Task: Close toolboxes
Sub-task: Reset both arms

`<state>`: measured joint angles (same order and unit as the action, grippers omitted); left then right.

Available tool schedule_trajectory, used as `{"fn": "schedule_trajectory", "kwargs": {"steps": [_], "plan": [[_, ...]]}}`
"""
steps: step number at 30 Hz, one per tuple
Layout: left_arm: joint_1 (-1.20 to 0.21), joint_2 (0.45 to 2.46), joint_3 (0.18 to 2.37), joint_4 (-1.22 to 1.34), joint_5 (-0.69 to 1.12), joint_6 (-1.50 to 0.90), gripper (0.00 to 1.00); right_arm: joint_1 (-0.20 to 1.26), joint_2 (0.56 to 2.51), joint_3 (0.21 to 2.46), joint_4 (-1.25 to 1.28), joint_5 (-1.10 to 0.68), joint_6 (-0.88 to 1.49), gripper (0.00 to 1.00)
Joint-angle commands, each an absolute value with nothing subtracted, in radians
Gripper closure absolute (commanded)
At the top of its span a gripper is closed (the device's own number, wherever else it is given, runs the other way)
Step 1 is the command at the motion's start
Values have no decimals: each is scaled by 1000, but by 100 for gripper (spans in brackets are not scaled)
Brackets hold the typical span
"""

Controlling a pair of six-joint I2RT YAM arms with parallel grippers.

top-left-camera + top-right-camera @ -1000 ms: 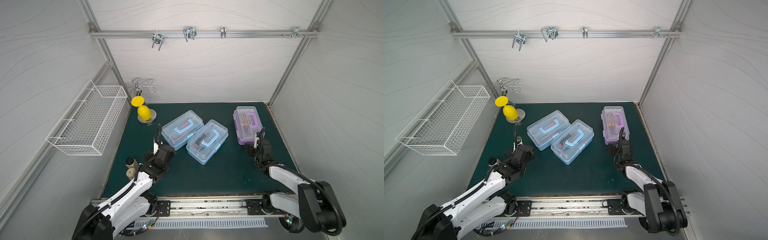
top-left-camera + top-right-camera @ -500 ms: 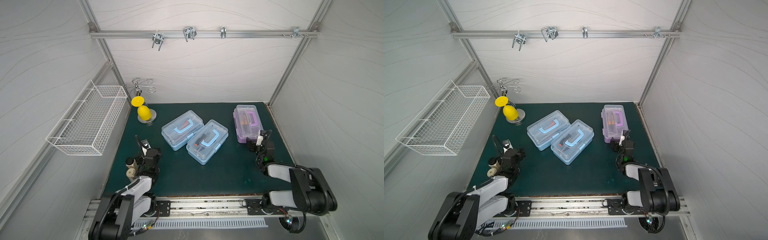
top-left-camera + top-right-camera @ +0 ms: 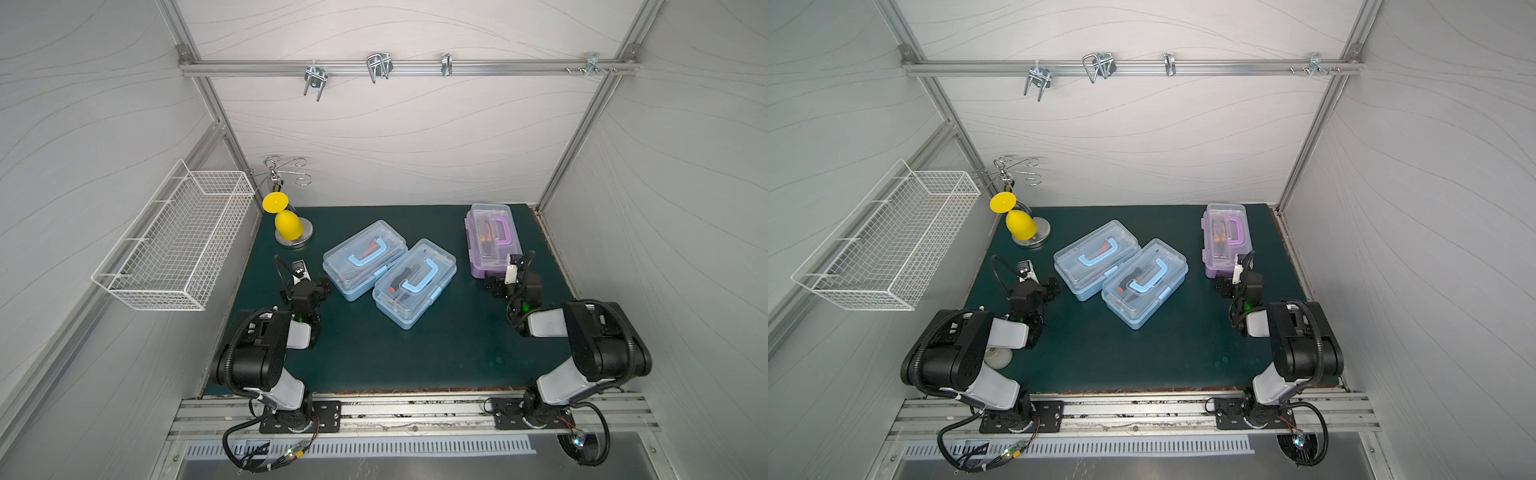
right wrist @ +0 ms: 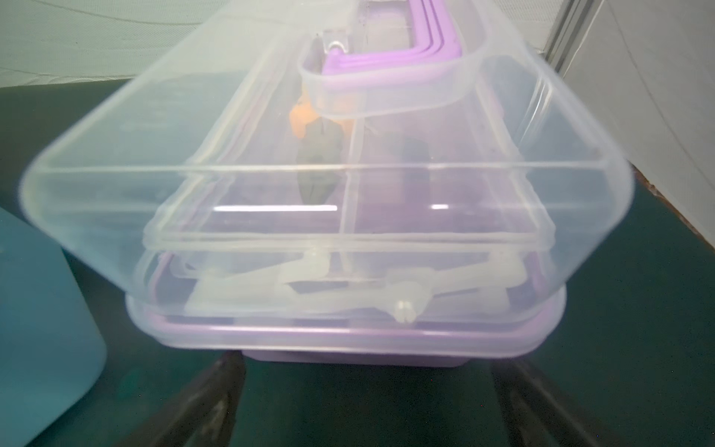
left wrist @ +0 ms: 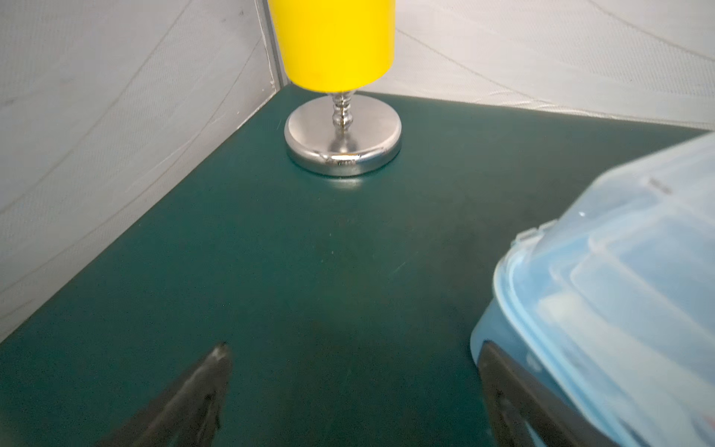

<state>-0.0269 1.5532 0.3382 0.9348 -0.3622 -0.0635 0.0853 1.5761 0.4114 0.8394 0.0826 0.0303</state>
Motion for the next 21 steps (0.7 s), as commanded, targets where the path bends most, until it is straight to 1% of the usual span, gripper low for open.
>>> {"fn": "schedule_trajectory", "kwargs": {"steps": [1,2,21], "plan": [[-21,1559,406,883,-360,-61,0,89,1579,445,807,49,-2,1],[-23,1568,404,915,-362,-53,0,88,1573,445,795,49,-1,1],[-23,1564,404,907,-362,-52,0,91,1579,443,809,44,-6,1]]}}
